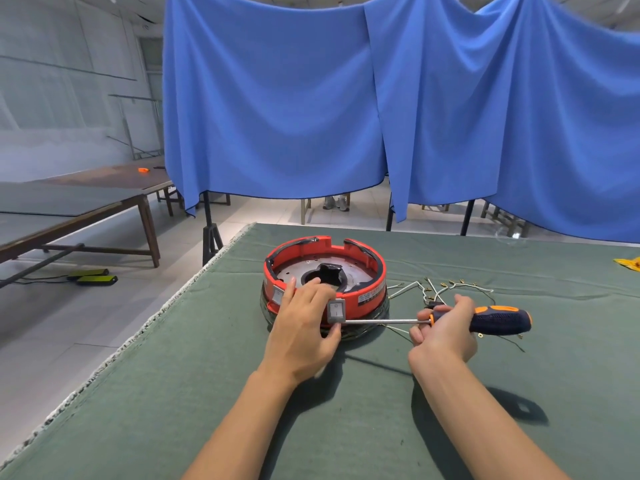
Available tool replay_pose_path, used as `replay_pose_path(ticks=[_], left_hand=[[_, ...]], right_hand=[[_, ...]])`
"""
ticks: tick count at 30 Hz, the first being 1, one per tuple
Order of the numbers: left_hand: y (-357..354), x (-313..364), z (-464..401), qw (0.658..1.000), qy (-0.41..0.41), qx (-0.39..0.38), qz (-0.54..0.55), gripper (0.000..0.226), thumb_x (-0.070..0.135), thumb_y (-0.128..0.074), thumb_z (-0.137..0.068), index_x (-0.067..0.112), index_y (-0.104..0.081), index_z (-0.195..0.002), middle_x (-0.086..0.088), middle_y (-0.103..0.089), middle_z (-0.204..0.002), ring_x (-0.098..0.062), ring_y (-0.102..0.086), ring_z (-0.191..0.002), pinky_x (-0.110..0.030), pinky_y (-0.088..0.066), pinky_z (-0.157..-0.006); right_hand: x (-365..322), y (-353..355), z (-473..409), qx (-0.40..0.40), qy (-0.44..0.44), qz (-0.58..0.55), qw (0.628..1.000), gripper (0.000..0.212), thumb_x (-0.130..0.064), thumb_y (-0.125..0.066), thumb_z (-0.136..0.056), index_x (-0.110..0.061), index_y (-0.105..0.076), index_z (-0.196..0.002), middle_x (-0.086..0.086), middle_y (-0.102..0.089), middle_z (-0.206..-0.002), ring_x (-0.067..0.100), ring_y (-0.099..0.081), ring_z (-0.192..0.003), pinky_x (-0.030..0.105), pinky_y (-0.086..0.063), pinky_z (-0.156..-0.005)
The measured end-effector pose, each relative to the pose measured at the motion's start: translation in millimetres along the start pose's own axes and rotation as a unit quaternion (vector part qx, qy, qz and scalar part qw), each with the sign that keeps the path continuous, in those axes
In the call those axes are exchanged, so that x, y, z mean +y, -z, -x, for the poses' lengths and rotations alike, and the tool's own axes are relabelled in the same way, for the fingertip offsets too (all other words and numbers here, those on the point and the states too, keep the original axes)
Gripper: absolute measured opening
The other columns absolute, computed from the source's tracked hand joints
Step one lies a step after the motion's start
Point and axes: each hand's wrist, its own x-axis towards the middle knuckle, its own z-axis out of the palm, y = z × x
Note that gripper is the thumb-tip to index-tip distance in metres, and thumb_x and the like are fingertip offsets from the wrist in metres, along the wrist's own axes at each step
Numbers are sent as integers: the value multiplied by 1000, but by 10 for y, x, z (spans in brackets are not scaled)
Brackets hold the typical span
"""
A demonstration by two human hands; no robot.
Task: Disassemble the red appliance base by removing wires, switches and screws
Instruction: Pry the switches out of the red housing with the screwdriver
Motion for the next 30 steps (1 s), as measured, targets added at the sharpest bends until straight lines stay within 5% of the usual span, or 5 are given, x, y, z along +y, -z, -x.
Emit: replay_pose_path(ticks=[7, 16, 23, 30], left_hand=[[1, -10, -36, 999, 11, 26, 21, 35, 18, -72, -78, 11, -60, -110, -1, -62, -123, -17, -47, -128, -33, -11, -118], [10, -8, -74, 999, 20, 33, 39, 36, 21, -70, -77, 14, -59, -110, 4, -63, -111, -14, -54, -113, -35, -15, -117], [0, 0, -65, 999, 6, 31, 29, 34, 22, -70, -76, 14, -59, -107, 3, -64, -105, -14, -55, -106, -30, -14, -114], [-2, -1, -53, 1000, -1, 19, 2, 34, 14, -72, -72, 15, -56, -102, 4, -62, -102, -16, -55, -104, -25, -10, -113]], right_hand=[[-89, -22, 166, -48, 68, -14, 996, 31, -26, -55, -84, -14, -44, -58, 3, -46, -41, 13, -32, -31, 14, -19, -36], [-155, -13, 349, -116, 129, 5, 985, 34, -22, -55, -86, -13, -44, -55, 3, -49, -41, 14, -26, -32, 16, -21, -36], [-172, -34, 492, -221, 256, 55, 939, 42, -29, -57, -82, -22, -52, -40, -1, -51, -43, 13, -38, -35, 18, -30, -37], [-241, -66, 118, -116, 137, 0, 984, 33, -21, -56, -86, -16, -45, -55, 1, -48, -41, 13, -37, -34, 16, -21, -35]])
